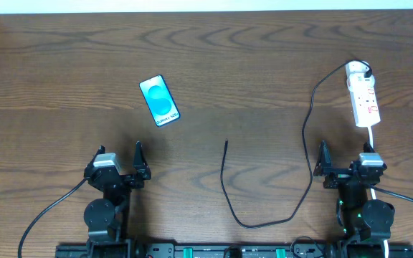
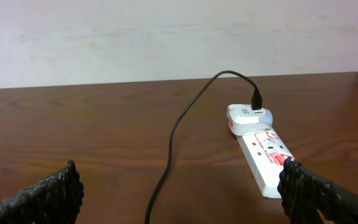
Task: Plug charger to phone and switch on socket
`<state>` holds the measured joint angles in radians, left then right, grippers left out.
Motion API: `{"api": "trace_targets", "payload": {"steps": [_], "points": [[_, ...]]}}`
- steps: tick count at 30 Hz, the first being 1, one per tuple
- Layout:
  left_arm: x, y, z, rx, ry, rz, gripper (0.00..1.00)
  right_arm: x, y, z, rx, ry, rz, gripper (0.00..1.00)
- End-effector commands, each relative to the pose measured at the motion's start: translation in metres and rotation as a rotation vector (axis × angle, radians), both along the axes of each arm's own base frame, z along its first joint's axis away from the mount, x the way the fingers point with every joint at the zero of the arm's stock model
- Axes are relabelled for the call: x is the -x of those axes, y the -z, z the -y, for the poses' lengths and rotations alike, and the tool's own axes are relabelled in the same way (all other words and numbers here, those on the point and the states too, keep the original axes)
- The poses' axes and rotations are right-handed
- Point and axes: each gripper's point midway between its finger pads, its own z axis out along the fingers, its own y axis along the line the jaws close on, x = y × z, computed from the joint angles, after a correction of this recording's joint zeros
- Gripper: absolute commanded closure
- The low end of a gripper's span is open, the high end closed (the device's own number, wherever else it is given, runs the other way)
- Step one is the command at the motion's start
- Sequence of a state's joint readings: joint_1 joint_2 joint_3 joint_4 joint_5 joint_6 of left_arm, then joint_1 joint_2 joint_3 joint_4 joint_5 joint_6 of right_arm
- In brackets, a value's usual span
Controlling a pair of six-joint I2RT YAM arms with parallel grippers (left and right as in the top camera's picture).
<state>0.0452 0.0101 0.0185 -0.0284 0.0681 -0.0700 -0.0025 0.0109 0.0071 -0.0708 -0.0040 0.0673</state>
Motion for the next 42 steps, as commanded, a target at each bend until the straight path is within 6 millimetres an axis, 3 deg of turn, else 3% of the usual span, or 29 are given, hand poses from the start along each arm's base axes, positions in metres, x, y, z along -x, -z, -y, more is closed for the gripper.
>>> {"api": "trace_targets", "payload": {"steps": [1, 13, 27, 34, 42], "points": [[0.001, 0.015, 0.001, -0.010, 0.007, -0.046, 0.11, 0.000, 0.001, -0.005, 0.008, -0.024, -0.001, 0.01], [0.003, -0.022, 0.001, -0.002, 0.006, -0.052, 0.11, 0.000, 0.001, -0.005, 0.008, -0.024, -0.001, 0.01], [-0.022, -0.119, 0.000, 0.001, 0.008, -0.083, 0.11, 0.000, 0.001, -0.005, 0.008, -0.024, -0.001, 0.01], [-0.042, -0.132, 0.006, 0.105, 0.030, -0.254, 0.10, 0.000, 0.001, -0.005, 0.008, -0.024, -0.001, 0.01], [-0.070, -0.126, 0.004, 0.175, -0.007, -0.533, 0.10, 0.000, 0.001, -0.005, 0.008, -0.024, -0.001, 0.01]]}}
